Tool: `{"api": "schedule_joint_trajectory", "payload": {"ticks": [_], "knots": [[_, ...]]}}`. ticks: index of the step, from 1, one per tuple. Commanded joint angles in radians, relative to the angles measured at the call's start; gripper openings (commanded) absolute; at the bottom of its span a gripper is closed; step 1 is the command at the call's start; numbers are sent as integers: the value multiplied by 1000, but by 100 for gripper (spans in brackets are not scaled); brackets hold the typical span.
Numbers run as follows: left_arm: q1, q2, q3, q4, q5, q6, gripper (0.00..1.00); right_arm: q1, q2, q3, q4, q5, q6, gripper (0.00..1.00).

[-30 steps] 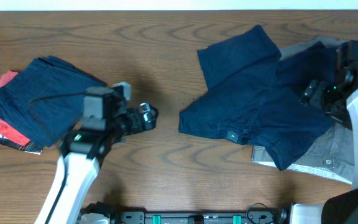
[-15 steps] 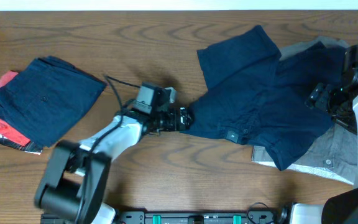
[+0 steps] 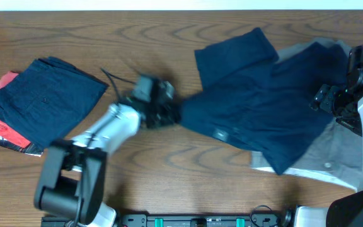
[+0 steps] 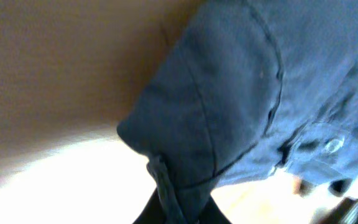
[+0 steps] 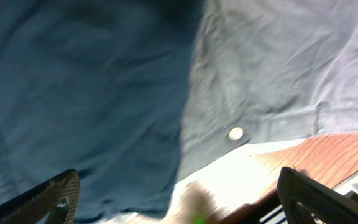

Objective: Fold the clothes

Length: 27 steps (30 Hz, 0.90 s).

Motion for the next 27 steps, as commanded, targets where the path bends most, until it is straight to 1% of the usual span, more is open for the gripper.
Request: {"api": "schedule_joint_trajectory", "payload": {"ticks": [1,4,6,7,8,10,11,15,18,20,24,27], "knots": [[145,-69,231,-79,-21,89,6,-10,-14,11,-2,22,-11,99],[248,-70,394,-127,-21,90,6,-10,-14,11,-1,21,-11,99],[293,-70,437,-127,-21,90,6,-10,-14,11,-2,21,-11,99],[309,-70,441,-127,-21,90,11,-10,-14,11,-2,21,-11,99],[325,-70,441,-138,-21,90,25,-10,-14,11,-3,21,-12,99],[344,-62,435,-190,-21,90,82,-10,-14,11,-7,21,-12,99],[346,-58,430,-217,-21,90,97,-10,-14,11,-9,21,-12,99],[329,-39,428,-393,-21,91,98,-10,-14,11,-13,21,-27,99],[295,-15,427,-537,-21,90,98,-10,-14,11,-13,21,-27,99],[263,4,414,-600,-22,90,98,-10,-14,11,-13,21,-26,99],[176,48,334,-612,-21,89,98,-10,-14,11,-13,21,-27,99],[112,84,265,-606,-21,9,98,-10,-14,11,-17,21,-27,99]]}}
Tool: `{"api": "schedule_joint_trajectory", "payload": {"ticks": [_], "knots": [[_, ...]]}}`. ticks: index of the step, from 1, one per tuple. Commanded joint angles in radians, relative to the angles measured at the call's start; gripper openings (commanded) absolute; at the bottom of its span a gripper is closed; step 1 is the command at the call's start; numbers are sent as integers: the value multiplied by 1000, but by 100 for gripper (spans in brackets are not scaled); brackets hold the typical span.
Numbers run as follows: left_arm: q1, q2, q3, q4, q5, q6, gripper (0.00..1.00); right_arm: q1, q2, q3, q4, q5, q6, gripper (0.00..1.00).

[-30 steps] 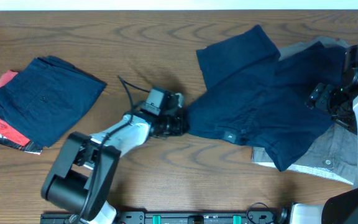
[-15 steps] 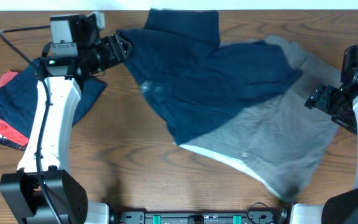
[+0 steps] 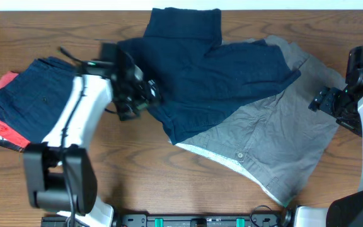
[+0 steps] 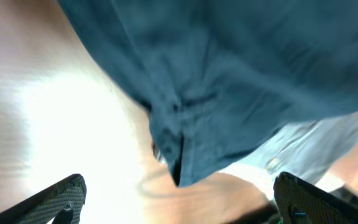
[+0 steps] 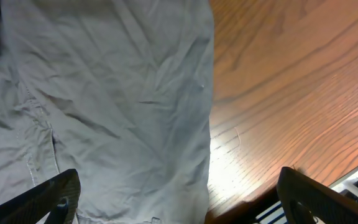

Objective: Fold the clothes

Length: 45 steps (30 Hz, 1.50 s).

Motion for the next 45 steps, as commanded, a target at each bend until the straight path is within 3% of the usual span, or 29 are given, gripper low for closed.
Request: {"api": "schedule_joint_trajectory", "payload": {"ticks": [1,7,9,11,13,14,15,22,27,30,33,37,39,45], "knots": [[-66,50,-80,13,-1,-81,98,-10,-14,11,-3,21,-14,99],[-161,69,-207,273,53,-147,99,-10,-14,11,-3,20,-13,99],[-188,69,-222,331,57,-147,93,-10,-14,11,-3,20,-13,99],[-212,69,-226,357,57,-148,66,-10,-14,11,-3,20,-13,99],[-224,68,-225,356,58,-151,24,-10,-14,11,-4,21,-13,99],[-224,68,-225,350,58,-151,11,-10,-14,11,-5,20,-14,99],[-220,66,-225,335,58,-151,6,-10,-14,11,-6,21,-14,99],[-103,6,-188,161,59,-118,6,-10,-13,-31,3,-52,-39,99],[-19,-91,-183,126,59,-108,6,13,-13,-168,88,-362,-206,99],[-5,-134,-183,131,58,-108,7,57,-13,-287,180,-536,-286,93],[-10,-144,-183,131,58,-109,7,120,-13,-406,306,-670,-338,75],[-23,-141,-183,131,58,-108,7,234,-13,-535,513,-721,-339,22],[-28,-141,-183,131,57,-108,7,295,-13,-587,620,-711,-306,15],[-32,-141,-183,127,32,-108,8,419,-13,-681,869,-613,-203,15]]}}
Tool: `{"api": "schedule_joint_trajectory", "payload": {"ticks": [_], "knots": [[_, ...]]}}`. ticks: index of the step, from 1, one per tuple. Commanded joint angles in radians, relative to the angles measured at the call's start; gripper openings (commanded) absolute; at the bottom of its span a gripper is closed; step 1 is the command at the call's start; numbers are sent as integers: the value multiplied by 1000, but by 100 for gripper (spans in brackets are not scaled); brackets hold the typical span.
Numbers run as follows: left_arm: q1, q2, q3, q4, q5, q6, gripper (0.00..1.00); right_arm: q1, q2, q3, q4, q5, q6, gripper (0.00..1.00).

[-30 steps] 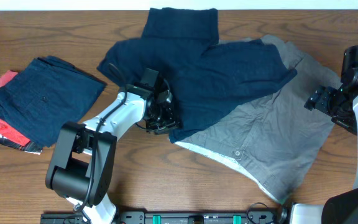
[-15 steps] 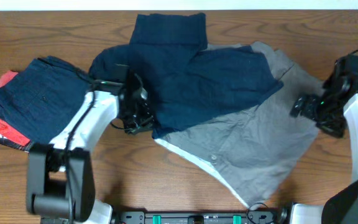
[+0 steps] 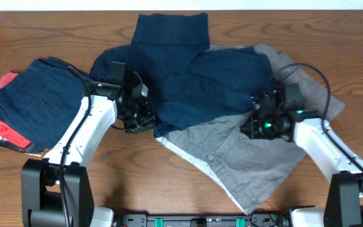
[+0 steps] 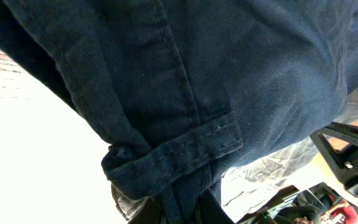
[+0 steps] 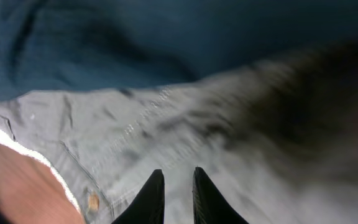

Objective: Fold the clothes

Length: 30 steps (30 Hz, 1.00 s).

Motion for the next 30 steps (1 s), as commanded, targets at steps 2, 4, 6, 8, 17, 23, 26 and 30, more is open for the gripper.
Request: {"api": "schedule_joint_trajectory", "payload": {"ticks": [2,4,6,8,17,23,26,30], "knots": [[-3,-5,18,-10,-17,13,8,50,-9,-31,46,106,62,16],[-3,-5,18,-10,-17,13,8,51,-5,-32,39,181,80,16],[-3,-5,18,-10,-17,13,8,47,1,-36,38,234,82,15],[-3,-5,18,-10,-17,13,8,41,12,-40,39,271,82,14],[-3,-5,18,-26,-26,14,10,32,116,-47,17,473,167,9],[-3,-5,18,-84,-130,14,11,-68,127,-46,-66,708,310,8],[-3,-5,18,-100,-149,13,11,-173,127,-46,-67,715,310,7],[-3,-5,18,-114,-149,13,24,-332,127,-41,-70,726,344,1]]}}
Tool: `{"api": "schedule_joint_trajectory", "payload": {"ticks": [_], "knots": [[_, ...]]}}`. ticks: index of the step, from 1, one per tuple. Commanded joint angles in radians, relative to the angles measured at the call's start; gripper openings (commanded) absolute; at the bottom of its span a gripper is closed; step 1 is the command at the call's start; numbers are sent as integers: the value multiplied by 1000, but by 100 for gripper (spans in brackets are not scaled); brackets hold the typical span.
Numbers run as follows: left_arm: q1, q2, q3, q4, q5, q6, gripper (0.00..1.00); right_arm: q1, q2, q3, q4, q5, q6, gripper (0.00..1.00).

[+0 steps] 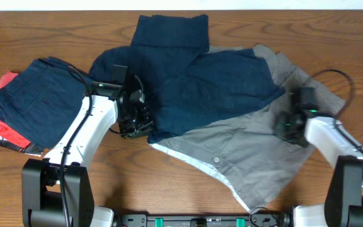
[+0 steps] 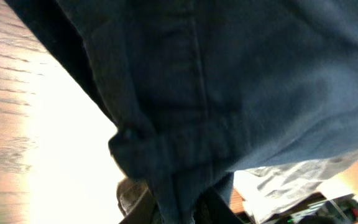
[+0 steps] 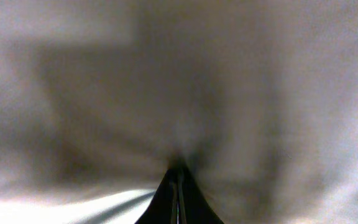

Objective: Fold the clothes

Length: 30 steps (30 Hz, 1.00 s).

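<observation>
A navy garment (image 1: 194,72) lies spread across the table's middle and overlaps the top of a grey garment (image 1: 251,151). My left gripper (image 1: 137,121) is shut on the navy garment's lower left hem. In the left wrist view that hem (image 2: 185,143) bunches down into my left gripper (image 2: 176,202). My right gripper (image 1: 288,126) sits on the grey garment's right part. In the right wrist view my right gripper (image 3: 178,177) is pressed shut into grey cloth (image 3: 260,93), which fills that blurred view.
A folded navy garment (image 1: 43,94) lies on a red one at the far left. The wooden table (image 1: 169,189) shows bare along the front. The right arm's cable (image 1: 333,75) loops over the grey cloth's right end.
My right gripper has moved from the grey garment's middle, beside the navy edge, to its right part. The grey cloth lies flatter and further out. The left gripper has barely moved.
First my left gripper held the navy garment at the table's centre, over the grey one; the right stood open at far right. Then the navy lay at the back and the left gripper was open. Later it was shut on the hem, with the right on grey cloth.
</observation>
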Motion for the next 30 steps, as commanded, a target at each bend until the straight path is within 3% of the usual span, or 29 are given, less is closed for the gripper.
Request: {"api": "schedule_joint_trajectory", "payload": {"ticks": [1,4,10,14,17,21,22,30], "knots": [[2,-5,18,-23,-44,5,29,-145,50,-32,-18,150,53,1],[2,-5,18,-51,-44,5,43,-235,50,-19,-31,154,52,2],[3,-5,18,-59,-45,13,45,-363,50,39,-147,329,193,9],[2,-5,18,-63,-45,13,45,-440,49,157,-259,276,249,9],[2,-5,18,-70,-42,11,46,-445,39,275,-304,51,72,7],[-18,-5,9,-73,-41,8,73,-394,24,337,-308,-379,-224,13],[-26,-5,1,-69,-41,8,76,-375,25,337,-319,-458,-282,15],[-109,-5,-103,58,-41,-106,80,-171,26,218,-311,-505,-343,19]]}}
